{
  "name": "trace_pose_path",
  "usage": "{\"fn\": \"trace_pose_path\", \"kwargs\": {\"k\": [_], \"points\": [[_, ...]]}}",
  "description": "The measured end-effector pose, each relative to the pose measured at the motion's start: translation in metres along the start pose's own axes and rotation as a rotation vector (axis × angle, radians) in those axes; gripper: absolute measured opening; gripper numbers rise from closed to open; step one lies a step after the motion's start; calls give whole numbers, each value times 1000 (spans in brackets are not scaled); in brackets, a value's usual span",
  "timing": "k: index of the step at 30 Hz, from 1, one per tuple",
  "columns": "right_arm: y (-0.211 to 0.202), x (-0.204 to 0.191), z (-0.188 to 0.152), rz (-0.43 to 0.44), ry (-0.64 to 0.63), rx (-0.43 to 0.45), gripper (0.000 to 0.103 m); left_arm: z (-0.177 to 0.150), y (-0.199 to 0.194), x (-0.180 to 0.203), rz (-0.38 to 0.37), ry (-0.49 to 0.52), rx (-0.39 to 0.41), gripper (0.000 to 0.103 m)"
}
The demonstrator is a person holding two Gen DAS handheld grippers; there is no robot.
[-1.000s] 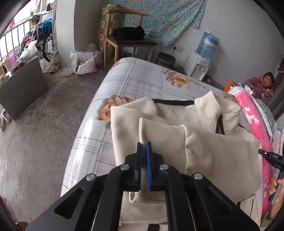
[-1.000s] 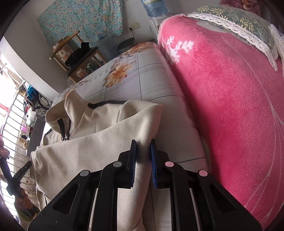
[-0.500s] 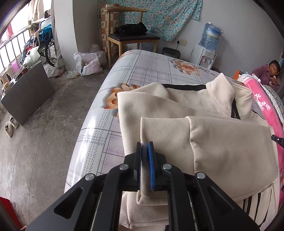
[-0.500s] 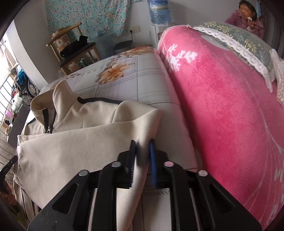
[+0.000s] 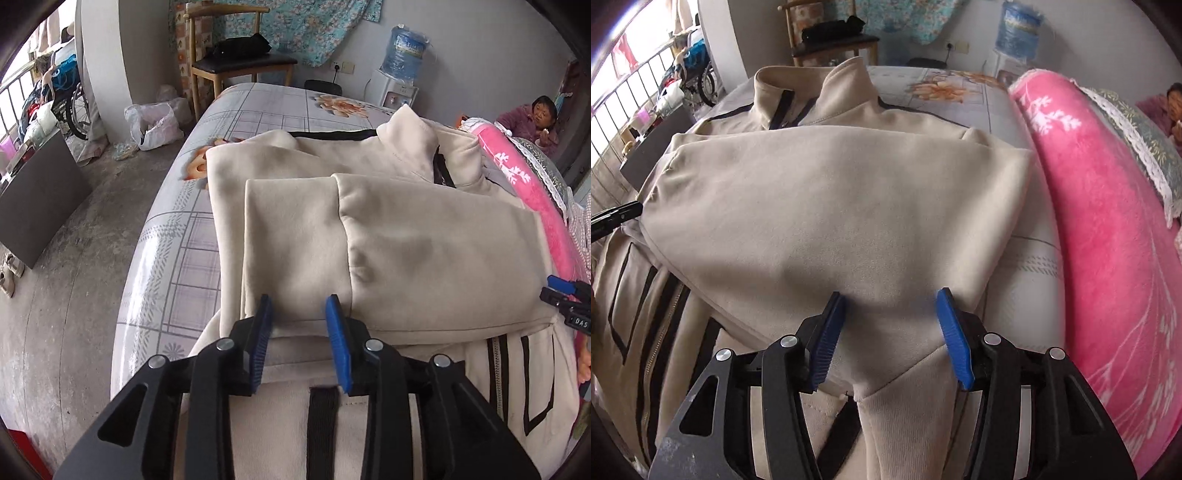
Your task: Fold large clothes
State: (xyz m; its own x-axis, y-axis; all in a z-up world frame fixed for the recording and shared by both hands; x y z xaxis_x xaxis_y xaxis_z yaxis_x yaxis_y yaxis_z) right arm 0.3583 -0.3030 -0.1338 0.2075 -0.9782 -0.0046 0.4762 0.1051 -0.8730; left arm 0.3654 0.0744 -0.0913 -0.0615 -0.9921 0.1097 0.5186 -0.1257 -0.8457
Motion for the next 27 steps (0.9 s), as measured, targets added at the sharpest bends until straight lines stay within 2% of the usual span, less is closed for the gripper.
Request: {"fn": "trace_pose_path", "kwargs": {"k": [1,2,3,5,10,13,15,18,22,26,27], "points": [[-6,-2,0,-24,6,-3,49,-1,-8,-1,0,-18,5,30],[-16,-4,0,-42,11,11,51,-4,-19,-2,9,-18,19,34],[-29,-9,-2,-39,13,31,51,-7,-33,-2,23,-6,42,42],[-53,-19,-13,1,15,55,55,-20,-60,-2,42,18,76,50],[-90,-49,-76,49,13,13,62,-79,-102,3,60,46,44,68],[-97,-66,-118,89,43,-47,65,-127,-108,12,27,40,-19,72],[-99,-75,-141,75,54,-75,67,-156,-105,21,27,51,-51,73],[-97,-84,-166,51,70,-92,73,-187,-97,33,66,80,-66,75],[-95,-93,-177,-38,26,-59,76,-204,-98,38,156,132,1,84],[-91,-101,-184,-79,-10,-36,91,-210,-97,28,159,113,26,98],[-91,-101,-186,-82,5,-28,91,-212,-96,23,134,84,24,98]]}}
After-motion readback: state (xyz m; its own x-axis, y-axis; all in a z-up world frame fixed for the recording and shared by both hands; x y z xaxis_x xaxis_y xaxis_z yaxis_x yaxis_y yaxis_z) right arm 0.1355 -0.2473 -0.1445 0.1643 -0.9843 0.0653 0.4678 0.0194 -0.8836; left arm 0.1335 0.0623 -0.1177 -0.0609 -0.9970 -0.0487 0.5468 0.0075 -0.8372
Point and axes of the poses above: each gripper's, at about its wrist camera, not at the fingertips, and y roughly the way its jaws point, x to its right, z to its top, the point moved 4 cm from there along y, roughly the way its jaws point
